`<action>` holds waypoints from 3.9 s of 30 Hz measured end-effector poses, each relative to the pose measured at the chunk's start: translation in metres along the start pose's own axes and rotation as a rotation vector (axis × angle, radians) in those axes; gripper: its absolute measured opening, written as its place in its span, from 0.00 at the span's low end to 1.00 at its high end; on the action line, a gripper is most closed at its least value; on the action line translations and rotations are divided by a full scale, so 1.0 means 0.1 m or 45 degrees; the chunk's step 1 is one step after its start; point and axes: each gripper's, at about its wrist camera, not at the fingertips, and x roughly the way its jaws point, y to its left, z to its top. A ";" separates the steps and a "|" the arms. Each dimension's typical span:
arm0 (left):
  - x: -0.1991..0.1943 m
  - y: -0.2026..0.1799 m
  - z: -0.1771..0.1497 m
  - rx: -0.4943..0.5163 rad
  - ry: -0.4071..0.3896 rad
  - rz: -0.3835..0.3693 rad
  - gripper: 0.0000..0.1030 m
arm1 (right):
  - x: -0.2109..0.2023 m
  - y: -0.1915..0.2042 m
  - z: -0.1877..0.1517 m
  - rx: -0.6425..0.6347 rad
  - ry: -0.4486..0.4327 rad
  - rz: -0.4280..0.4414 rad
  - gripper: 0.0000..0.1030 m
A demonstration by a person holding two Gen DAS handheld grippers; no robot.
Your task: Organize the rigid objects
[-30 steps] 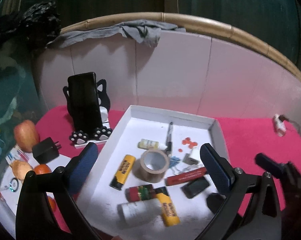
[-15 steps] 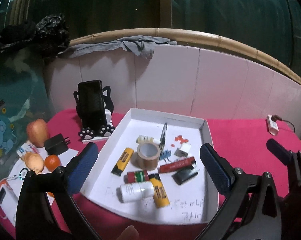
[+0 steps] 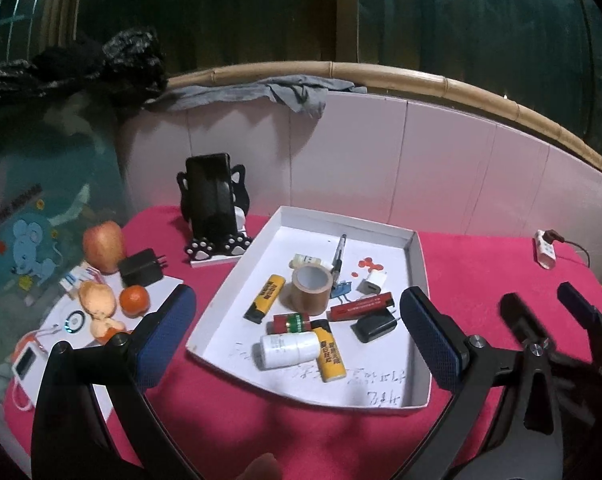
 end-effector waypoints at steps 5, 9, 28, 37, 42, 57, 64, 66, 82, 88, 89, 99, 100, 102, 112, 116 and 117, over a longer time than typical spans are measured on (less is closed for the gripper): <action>-0.16 -0.06 -0.03 0.004 -0.013 -0.106 1.00 | -0.13 -0.24 -0.01 0.082 -0.018 -0.016 1.00; -0.23 -0.17 -0.06 0.044 -0.011 -0.075 1.00 | -0.33 -0.34 0.03 0.087 -0.081 -0.067 1.00; -0.50 -0.40 -0.18 0.101 0.038 -0.036 1.00 | -0.86 -0.50 0.08 0.108 -0.205 -0.062 1.00; -0.58 -0.44 -0.25 0.103 0.053 -0.040 1.00 | -1.12 -0.72 0.03 0.187 -0.219 -0.042 1.00; -0.66 -0.46 -0.32 0.117 0.053 -0.026 1.00 | -1.24 -0.73 -0.01 0.179 -0.239 -0.035 1.00; -0.99 -0.46 -0.45 0.111 0.019 -0.005 1.00 | -1.55 -0.81 -0.15 0.174 -0.253 -0.036 1.00; -1.10 -0.48 -0.49 0.105 0.004 0.001 1.00 | -1.69 -0.85 -0.20 0.191 -0.259 -0.043 1.00; -1.14 -0.48 -0.51 0.103 0.003 0.012 1.00 | -1.72 -0.85 -0.21 0.190 -0.264 -0.038 1.00; -1.35 -0.47 -0.57 0.082 -0.026 0.020 1.00 | -1.85 -0.95 -0.31 0.205 -0.252 -0.053 1.00; -1.38 -0.47 -0.56 0.076 -0.031 0.022 1.00 | -1.90 -0.95 -0.32 0.202 -0.262 -0.050 1.00; -1.38 -0.47 -0.56 0.073 -0.030 0.024 1.00 | -1.89 -0.96 -0.31 0.200 -0.262 -0.048 1.00; -1.33 -0.44 -0.57 0.057 -0.005 0.019 1.00 | -1.88 -0.98 -0.32 0.211 -0.240 -0.045 1.00; -1.32 -0.44 -0.58 0.056 -0.002 0.018 1.00 | -1.87 -0.99 -0.31 0.212 -0.235 -0.044 1.00; -1.32 -0.44 -0.58 0.052 0.003 0.018 1.00 | -1.86 -0.99 -0.32 0.214 -0.230 -0.044 1.00; -1.20 -0.46 -0.57 0.067 0.036 0.007 1.00 | -1.83 -1.04 -0.31 0.226 -0.217 -0.065 1.00; -1.11 -0.50 -0.54 0.085 0.051 0.004 1.00 | -1.79 -1.08 -0.32 0.241 -0.207 -0.079 1.00; -1.09 -0.50 -0.54 0.088 0.054 0.003 1.00 | -1.79 -1.10 -0.32 0.244 -0.205 -0.084 1.00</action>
